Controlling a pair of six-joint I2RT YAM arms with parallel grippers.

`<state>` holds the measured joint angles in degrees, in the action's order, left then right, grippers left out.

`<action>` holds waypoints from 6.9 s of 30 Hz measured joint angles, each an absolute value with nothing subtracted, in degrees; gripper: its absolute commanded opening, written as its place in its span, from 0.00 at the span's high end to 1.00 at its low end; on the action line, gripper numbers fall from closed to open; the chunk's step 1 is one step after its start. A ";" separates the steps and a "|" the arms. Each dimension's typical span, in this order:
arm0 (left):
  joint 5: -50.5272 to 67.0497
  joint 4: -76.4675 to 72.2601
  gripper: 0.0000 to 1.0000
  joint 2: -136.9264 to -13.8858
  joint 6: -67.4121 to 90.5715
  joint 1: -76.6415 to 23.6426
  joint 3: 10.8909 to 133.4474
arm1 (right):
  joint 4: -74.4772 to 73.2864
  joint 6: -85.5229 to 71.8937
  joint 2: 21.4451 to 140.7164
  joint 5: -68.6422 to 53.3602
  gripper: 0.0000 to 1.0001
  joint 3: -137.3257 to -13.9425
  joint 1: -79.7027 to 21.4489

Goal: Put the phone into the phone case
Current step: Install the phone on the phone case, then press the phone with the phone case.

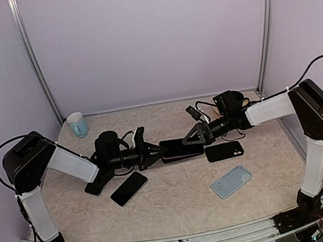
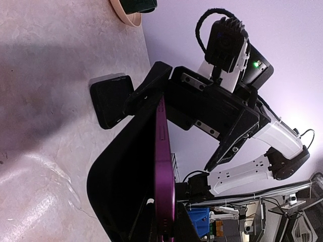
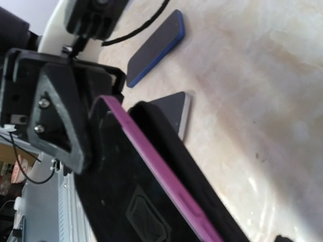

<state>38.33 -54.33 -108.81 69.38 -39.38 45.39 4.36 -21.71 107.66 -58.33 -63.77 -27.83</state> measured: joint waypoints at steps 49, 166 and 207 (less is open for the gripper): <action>40.14 -53.56 1.00 -107.53 67.66 -40.38 46.35 | 15.86 -26.92 104.97 -65.69 0.39 -56.27 -27.29; 34.79 -40.86 0.01 -99.04 56.10 -37.28 46.37 | 26.39 -35.59 103.26 -70.76 1.00 -53.34 -26.48; 39.35 -36.80 0.82 -101.45 50.24 -39.94 52.10 | 25.34 -34.22 100.79 -72.38 1.00 -51.72 -26.48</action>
<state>39.35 -36.80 -101.45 50.24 -39.94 52.10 25.34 -34.22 100.79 -72.38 -51.72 -26.48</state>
